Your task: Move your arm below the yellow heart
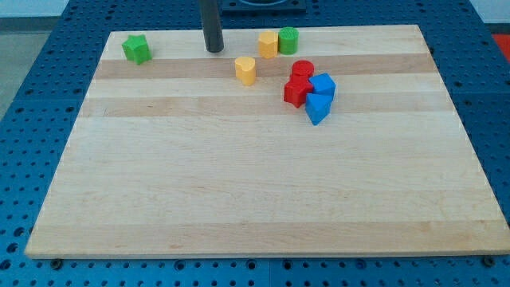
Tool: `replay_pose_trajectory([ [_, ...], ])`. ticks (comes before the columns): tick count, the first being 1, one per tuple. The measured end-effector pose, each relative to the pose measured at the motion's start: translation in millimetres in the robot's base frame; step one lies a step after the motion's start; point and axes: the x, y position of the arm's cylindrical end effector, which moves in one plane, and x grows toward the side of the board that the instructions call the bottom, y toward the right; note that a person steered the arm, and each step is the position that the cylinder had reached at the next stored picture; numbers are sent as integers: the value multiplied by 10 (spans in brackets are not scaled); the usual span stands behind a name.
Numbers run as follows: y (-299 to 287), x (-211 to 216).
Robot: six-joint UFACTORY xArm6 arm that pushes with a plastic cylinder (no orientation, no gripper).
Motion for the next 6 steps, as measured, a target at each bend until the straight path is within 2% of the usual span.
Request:
replay_pose_trajectory([
  [3, 112, 918],
  [6, 1272, 933],
])
